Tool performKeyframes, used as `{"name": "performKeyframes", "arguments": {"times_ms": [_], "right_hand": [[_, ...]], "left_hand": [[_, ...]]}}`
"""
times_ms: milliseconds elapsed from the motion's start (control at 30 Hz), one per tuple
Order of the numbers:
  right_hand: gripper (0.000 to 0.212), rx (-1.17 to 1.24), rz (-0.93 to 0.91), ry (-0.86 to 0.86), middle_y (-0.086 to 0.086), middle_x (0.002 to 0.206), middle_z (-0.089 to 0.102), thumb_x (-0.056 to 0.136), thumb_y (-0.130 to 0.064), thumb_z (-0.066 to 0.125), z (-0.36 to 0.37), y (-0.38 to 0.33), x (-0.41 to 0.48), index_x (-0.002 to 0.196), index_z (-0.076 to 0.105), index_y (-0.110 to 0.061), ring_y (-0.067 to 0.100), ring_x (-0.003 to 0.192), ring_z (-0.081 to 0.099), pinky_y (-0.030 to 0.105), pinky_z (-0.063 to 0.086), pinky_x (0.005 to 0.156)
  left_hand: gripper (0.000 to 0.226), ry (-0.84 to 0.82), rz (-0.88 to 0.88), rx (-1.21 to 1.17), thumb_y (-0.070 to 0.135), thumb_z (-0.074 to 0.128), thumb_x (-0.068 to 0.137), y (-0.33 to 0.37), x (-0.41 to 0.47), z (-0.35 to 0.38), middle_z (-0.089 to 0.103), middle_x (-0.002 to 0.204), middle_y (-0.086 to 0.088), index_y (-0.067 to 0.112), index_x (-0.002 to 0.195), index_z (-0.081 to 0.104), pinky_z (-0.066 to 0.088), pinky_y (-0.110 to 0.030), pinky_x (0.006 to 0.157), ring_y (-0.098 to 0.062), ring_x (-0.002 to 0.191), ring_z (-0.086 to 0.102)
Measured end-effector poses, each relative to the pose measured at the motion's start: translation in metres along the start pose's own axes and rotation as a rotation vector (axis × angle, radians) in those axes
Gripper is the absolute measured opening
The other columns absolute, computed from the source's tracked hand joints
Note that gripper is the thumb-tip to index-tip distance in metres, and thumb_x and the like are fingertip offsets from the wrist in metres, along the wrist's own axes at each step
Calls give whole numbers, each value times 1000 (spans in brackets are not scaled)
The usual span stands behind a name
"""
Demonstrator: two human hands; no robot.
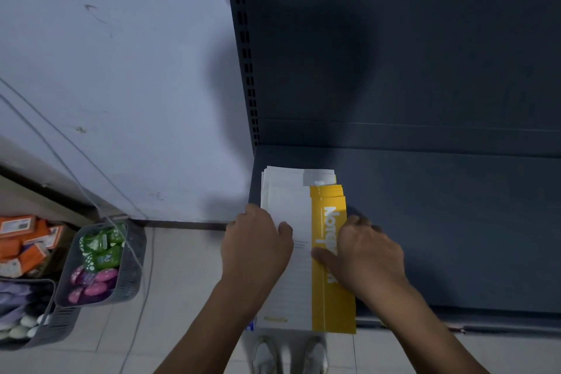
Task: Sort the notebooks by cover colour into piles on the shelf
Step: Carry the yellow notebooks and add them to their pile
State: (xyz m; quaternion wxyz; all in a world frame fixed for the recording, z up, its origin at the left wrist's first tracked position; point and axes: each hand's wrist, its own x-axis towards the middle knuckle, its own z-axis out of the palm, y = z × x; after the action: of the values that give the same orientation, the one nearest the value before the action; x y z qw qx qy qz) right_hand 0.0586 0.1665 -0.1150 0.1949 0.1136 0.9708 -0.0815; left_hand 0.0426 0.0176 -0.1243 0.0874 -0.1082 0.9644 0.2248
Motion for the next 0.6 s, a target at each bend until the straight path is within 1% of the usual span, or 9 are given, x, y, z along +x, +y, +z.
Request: {"name": "performKeyframes", "arguments": {"times_ms": [100, 133, 200, 267, 367, 433, 500, 567, 600], "right_hand": [[76, 29, 9, -62, 6, 130, 59, 87, -70, 61, -2, 6, 0, 133, 48, -11, 25, 120, 60, 34, 47, 82], [75, 38, 12, -85, 5, 127, 60, 86, -71, 61, -3, 8, 1, 132, 49, -12, 25, 118, 61, 35, 45, 80], [71, 63, 19, -126, 2, 114, 61, 85, -73, 60, -5, 11, 3, 126, 51, -15, 23, 110, 62, 33, 44, 77], [66, 102, 21, -152, -3, 101, 57, 84, -75, 61, -6, 15, 5, 118, 54, -18, 20, 99, 61, 33, 48, 77], [63, 184, 44, -163, -4, 105, 60, 80, -75, 64, -8, 22, 10, 110, 55, -21, 18, 100, 62, 36, 54, 82], [66, 341, 92, -169, -4, 105, 61, 75, -74, 69, -7, 29, 15, 109, 54, -20, 16, 98, 62, 32, 52, 72], [73, 607, 143, -173, -2, 105, 67, 66, -75, 74, -6, 34, 18, 111, 58, -19, 15, 95, 65, 32, 53, 69], [70, 898, 167, -139, -3, 107, 74, 63, -69, 78, -5, 37, 18, 114, 65, -22, 16, 98, 71, 38, 59, 81], [57, 1019, 169, -133, -4, 105, 77, 71, -59, 80, -7, 39, 16, 115, 68, -23, 17, 97, 74, 41, 60, 86]], "left_hand": [[34, -30, 26, 26, 43, 48, 99, 2, -3, 2, 55, 83, 0, 17, 76, 46, 37, -25, 65, -15, 79, 54], [34, -26, 46, 30, 43, 46, 99, 3, -4, 5, 54, 83, 0, 17, 76, 47, 37, -25, 66, -16, 80, 53], [31, -16, 83, 22, 42, 44, 101, 6, -5, 9, 52, 87, 0, 16, 84, 49, 36, -25, 67, -15, 80, 51], [27, -52, 105, -25, 41, 41, 104, 9, -5, 12, 49, 83, 5, 17, 91, 45, 33, -22, 59, -8, 71, 47], [25, -168, 53, -251, 41, 41, 106, 10, -2, 15, 51, 82, 9, 17, 102, 44, 30, -14, 50, -3, 67, 51], [26, -183, 8, -442, 41, 46, 105, 8, 2, 15, 57, 91, 8, 15, 111, 48, 40, -16, 56, -3, 77, 56], [30, -163, -35, -592, 42, 49, 103, 9, 7, 14, 63, 102, 2, 14, 115, 54, 53, -28, 70, -8, 87, 62], [30, -181, -72, -698, 41, 51, 102, 16, 10, 12, 66, 103, 0, 15, 114, 59, 55, -32, 74, -12, 89, 64], [28, -198, -74, -727, 41, 52, 103, 20, 9, 11, 66, 101, 2, 15, 112, 59, 52, -29, 69, -10, 88, 64]]}}
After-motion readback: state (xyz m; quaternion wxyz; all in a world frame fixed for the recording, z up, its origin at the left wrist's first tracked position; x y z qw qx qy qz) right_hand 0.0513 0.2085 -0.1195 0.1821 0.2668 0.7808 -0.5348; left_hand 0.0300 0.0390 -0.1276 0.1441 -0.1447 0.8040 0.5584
